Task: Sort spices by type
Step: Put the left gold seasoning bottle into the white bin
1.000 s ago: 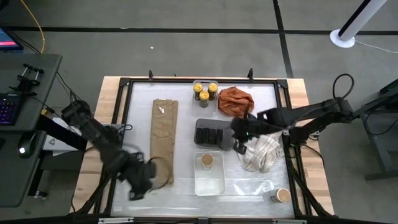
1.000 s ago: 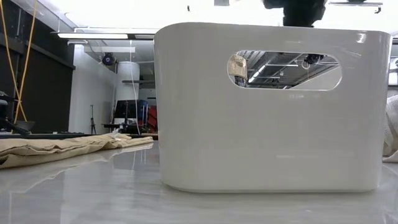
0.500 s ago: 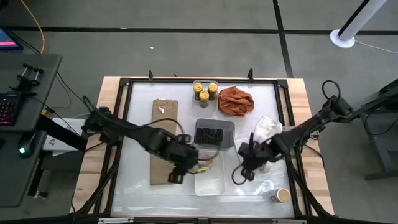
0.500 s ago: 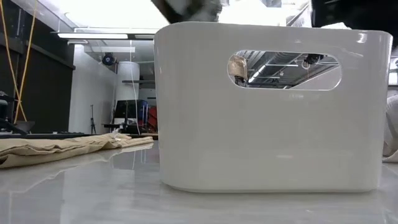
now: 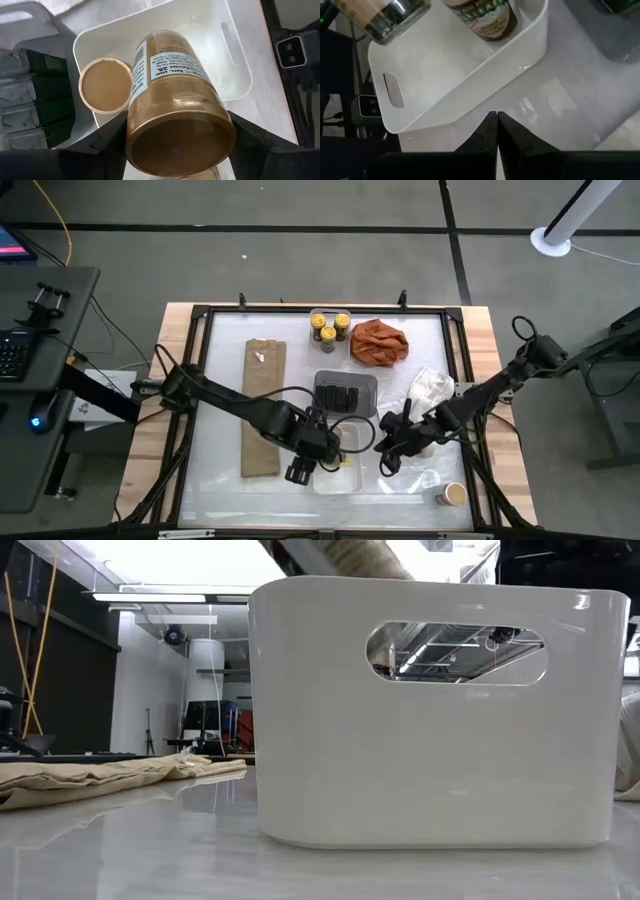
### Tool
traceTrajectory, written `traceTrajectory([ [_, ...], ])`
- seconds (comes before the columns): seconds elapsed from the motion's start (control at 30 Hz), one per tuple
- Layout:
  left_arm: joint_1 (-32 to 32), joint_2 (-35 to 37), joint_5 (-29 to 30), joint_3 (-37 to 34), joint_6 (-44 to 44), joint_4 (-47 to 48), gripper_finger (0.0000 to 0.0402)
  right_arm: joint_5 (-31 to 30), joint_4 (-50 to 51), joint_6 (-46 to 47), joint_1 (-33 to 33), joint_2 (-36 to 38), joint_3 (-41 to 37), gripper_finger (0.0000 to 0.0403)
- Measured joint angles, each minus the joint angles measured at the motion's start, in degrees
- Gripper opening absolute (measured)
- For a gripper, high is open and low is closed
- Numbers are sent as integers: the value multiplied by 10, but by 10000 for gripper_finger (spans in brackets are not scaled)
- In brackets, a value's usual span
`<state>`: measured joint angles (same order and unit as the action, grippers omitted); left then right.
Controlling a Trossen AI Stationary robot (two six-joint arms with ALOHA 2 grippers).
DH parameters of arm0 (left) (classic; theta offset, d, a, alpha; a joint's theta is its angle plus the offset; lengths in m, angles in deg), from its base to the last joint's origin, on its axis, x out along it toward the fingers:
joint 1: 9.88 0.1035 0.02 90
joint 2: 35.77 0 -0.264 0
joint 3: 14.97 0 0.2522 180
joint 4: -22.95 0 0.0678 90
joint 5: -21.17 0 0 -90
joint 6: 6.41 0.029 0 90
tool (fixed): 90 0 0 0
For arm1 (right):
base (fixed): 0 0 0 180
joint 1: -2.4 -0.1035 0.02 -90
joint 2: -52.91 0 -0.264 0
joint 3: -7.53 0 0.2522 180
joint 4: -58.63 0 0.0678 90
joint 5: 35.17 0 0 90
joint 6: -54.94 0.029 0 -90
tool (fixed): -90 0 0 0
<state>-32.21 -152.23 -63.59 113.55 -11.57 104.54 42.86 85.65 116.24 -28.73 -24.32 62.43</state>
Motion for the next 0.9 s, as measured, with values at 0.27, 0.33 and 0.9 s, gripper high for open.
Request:
traceTrajectory([
  [0.27, 6, -15, -47, 0, 18, 30, 237, 24, -20, -20, 19, -19, 0, 0],
  [0.33, 3, -23, -47, 0, 41, 29, 237, 35, -48, -25, 19, -32, 0, 0],
  [0.9, 10, -61, -29, -6, 101, 5, 289, 45, -172, -23, 19, -105, 12, 0],
])
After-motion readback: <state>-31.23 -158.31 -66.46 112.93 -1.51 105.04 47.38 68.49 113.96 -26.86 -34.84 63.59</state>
